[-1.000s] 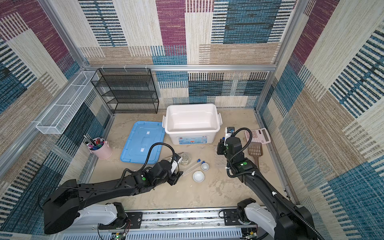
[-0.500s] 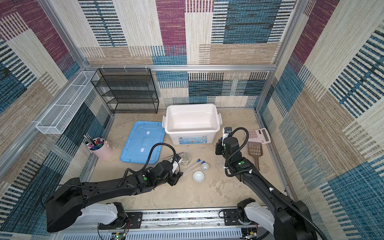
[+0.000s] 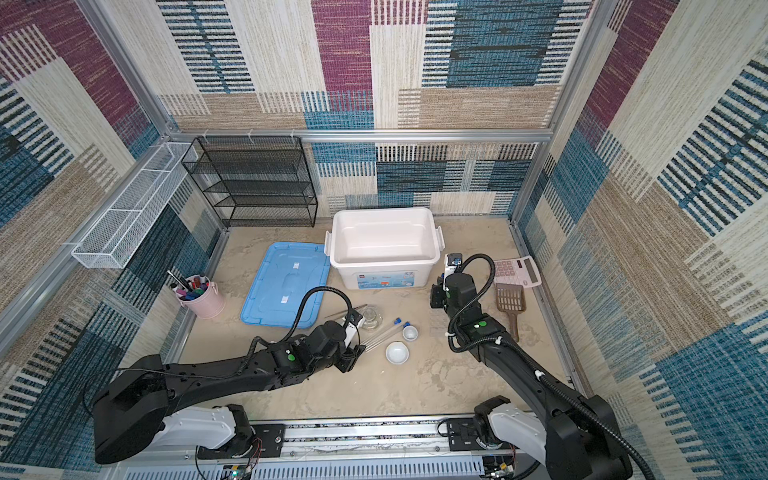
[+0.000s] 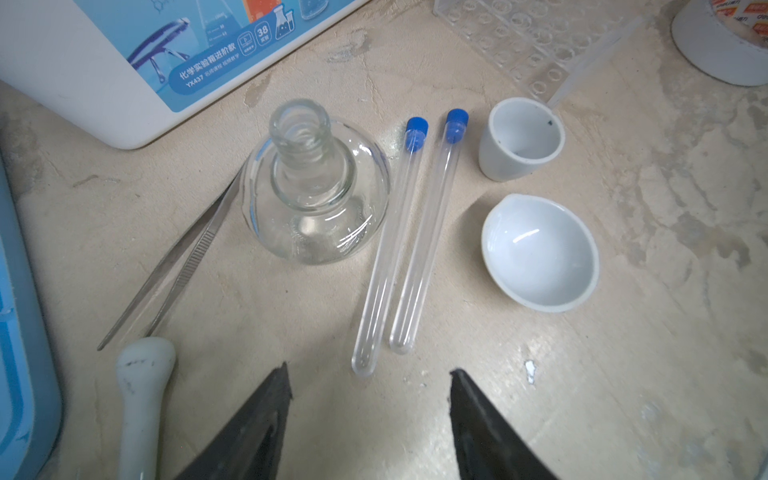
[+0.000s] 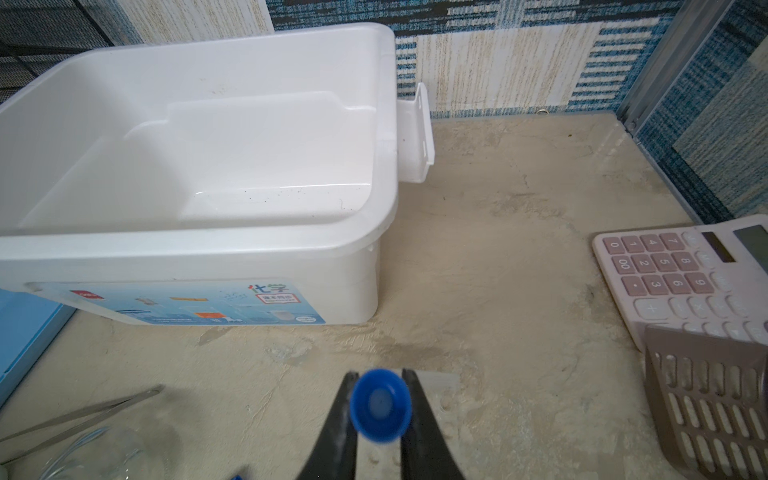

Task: Organize the chemistry lab equipment

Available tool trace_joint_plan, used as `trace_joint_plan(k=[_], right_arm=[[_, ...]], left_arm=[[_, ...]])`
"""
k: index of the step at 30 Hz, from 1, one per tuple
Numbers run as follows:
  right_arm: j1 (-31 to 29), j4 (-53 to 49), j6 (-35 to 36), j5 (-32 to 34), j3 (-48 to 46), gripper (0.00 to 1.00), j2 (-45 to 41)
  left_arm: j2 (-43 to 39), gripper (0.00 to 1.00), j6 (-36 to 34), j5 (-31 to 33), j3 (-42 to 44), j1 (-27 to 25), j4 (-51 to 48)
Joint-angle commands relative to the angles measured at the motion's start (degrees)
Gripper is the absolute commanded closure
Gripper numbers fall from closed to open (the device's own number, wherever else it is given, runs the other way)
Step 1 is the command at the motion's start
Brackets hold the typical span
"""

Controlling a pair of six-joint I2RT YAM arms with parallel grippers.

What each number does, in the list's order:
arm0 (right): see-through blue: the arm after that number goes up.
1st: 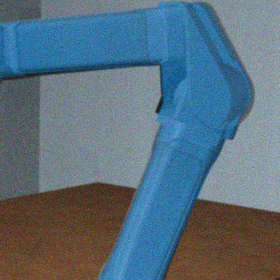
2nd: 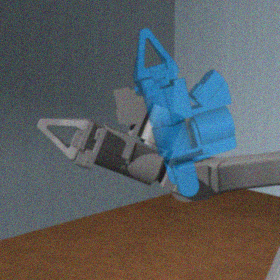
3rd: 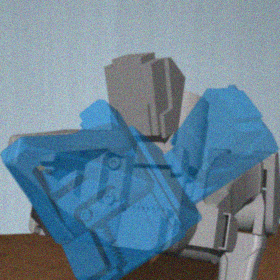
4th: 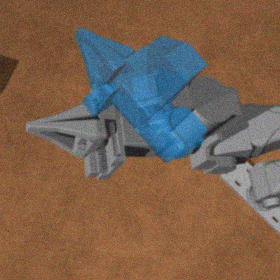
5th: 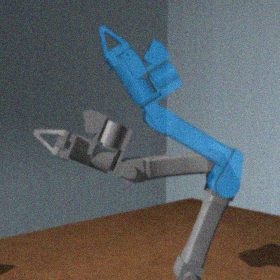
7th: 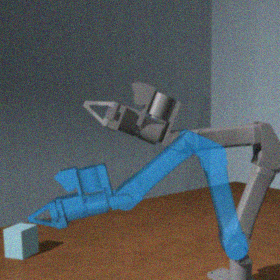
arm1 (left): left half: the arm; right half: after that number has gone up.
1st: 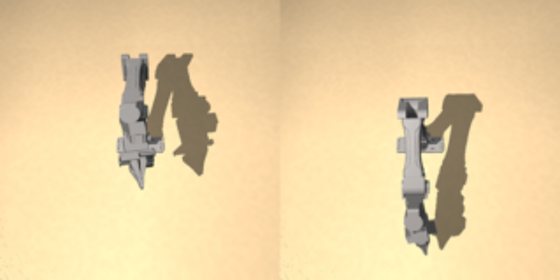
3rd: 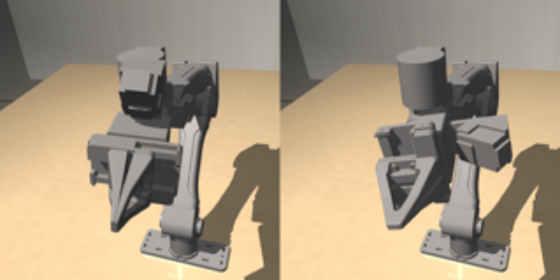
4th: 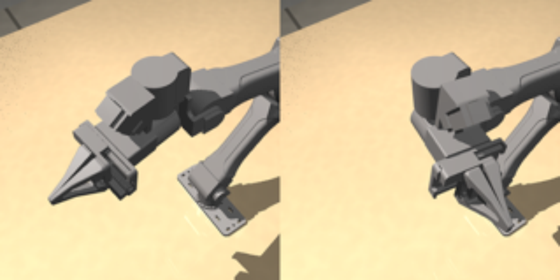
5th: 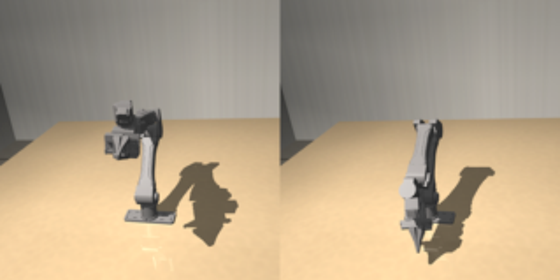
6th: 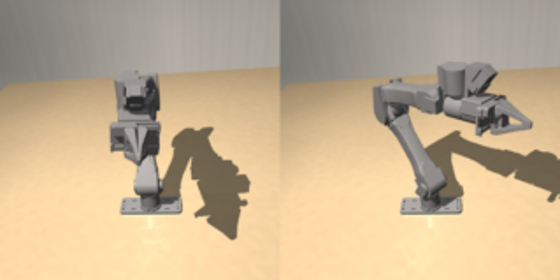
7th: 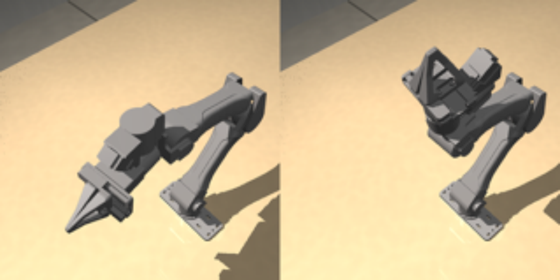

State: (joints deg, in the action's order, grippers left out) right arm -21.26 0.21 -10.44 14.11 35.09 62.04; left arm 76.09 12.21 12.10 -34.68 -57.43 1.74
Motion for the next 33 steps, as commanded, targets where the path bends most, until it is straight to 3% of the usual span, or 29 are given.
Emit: trace_joint_plan(k=[1, 33], right_arm=[[-0.1, 2.5, 0.4, 0.5, 0.1, 0.84, 0.5], [-0.7, -1.0, 5.3, -2.4, 2.1, 0.8, 4.9]], left_arm=[[0.2, 0.36, 0.9, 0.7, -0.3, 0.0, 0.7], [2.2, 0.36, 0.6, 0.2, -0.7, 0.0, 0.7]])
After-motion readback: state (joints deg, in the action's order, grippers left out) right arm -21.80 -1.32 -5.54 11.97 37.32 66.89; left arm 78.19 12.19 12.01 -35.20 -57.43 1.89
